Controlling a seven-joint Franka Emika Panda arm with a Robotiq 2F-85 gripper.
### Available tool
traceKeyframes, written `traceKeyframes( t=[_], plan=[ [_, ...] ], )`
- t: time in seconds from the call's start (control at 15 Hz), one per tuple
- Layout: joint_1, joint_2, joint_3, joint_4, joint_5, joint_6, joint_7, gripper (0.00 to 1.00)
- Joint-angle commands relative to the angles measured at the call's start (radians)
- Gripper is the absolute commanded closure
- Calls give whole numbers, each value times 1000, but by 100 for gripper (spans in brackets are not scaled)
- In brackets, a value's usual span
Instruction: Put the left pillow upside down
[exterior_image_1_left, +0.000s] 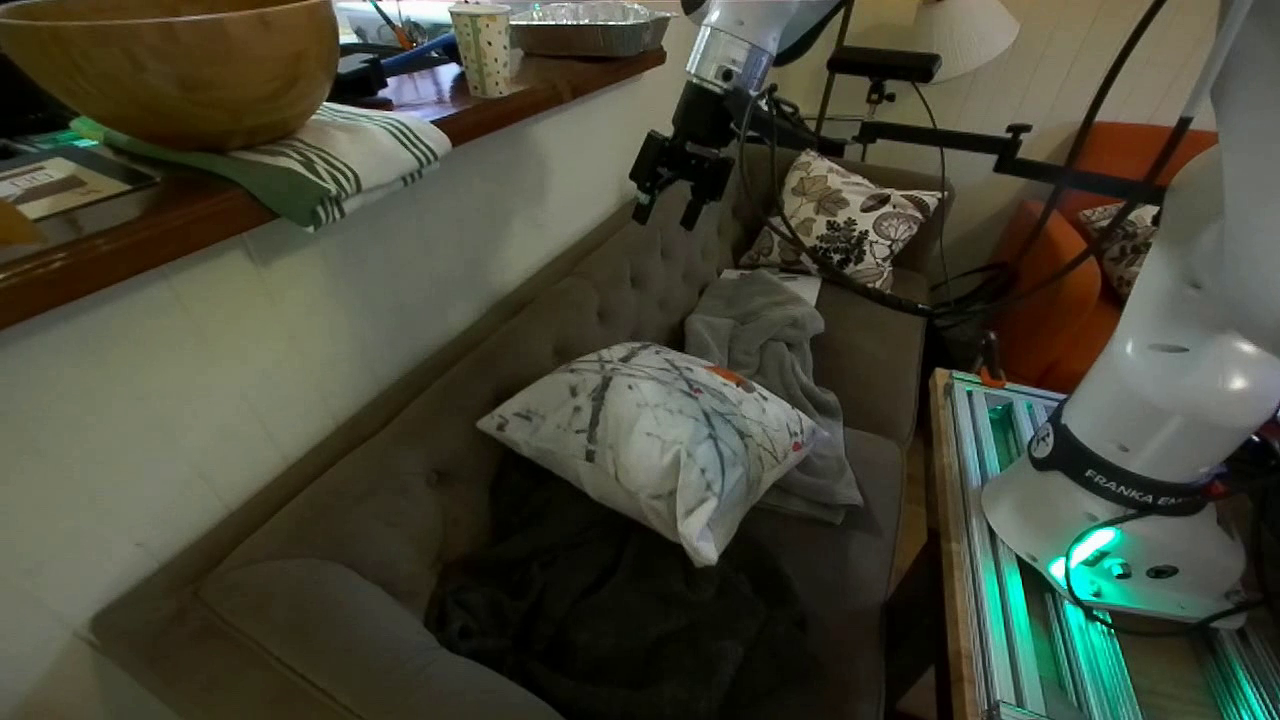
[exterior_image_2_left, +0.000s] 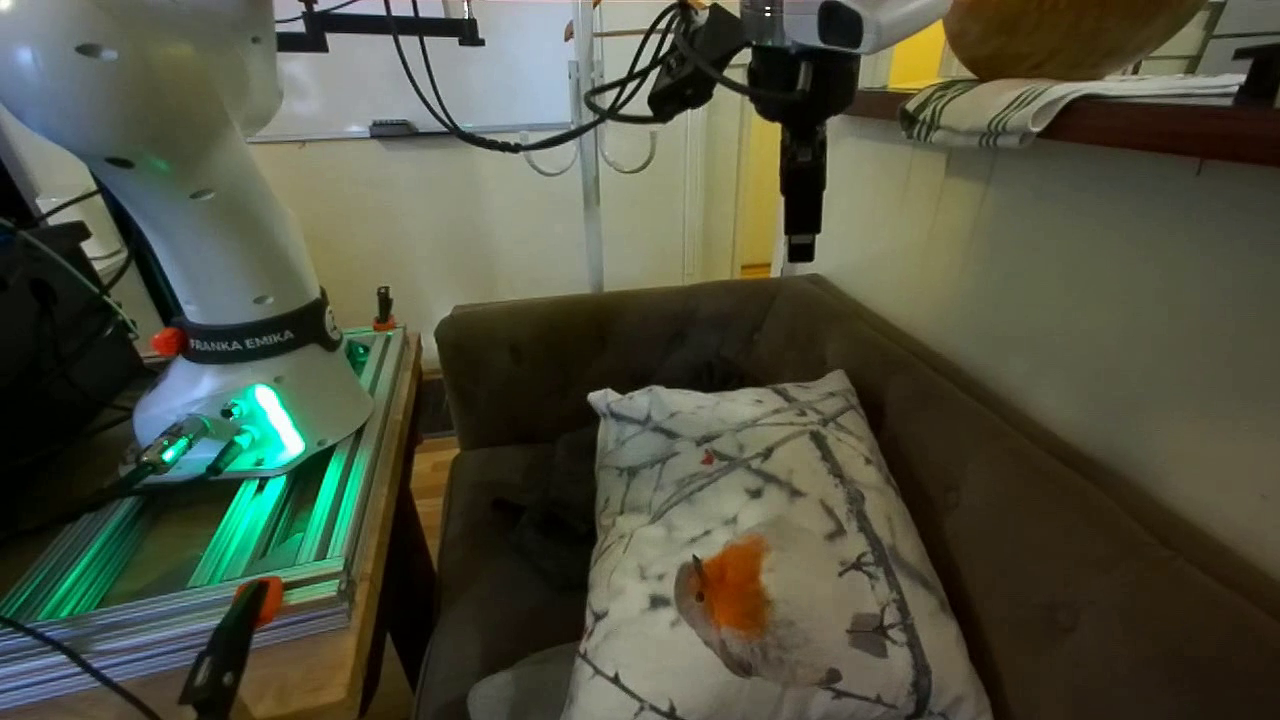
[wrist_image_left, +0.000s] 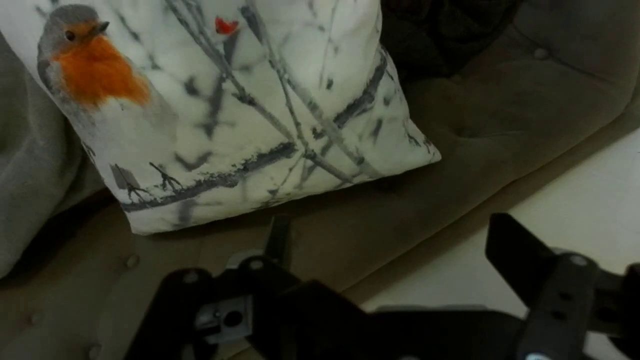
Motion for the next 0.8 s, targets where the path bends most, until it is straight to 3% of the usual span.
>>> traceKeyframes(
  t=[0.0, 0.07, 0.13, 0.2, 0.53, 0.6, 0.67, 0.73],
  plan=[
    [-11, -14, 29, 25, -103, -17, -3, 0],
    [-11, -28, 27, 20, -151, -23, -36, 0],
    [146, 13, -189, 7, -73, -7, -160, 0],
    [156, 19, -229, 5, -73, -5, -213, 0],
    [378, 44, -608, -21, -69, -1, -490, 0],
    [391, 33, -638, -31, -69, 12, -535, 0],
    [320, 40, -550, 1, -69, -4, -458, 0],
    [332, 37, -574, 0, -67, -2, -471, 0]
  ],
)
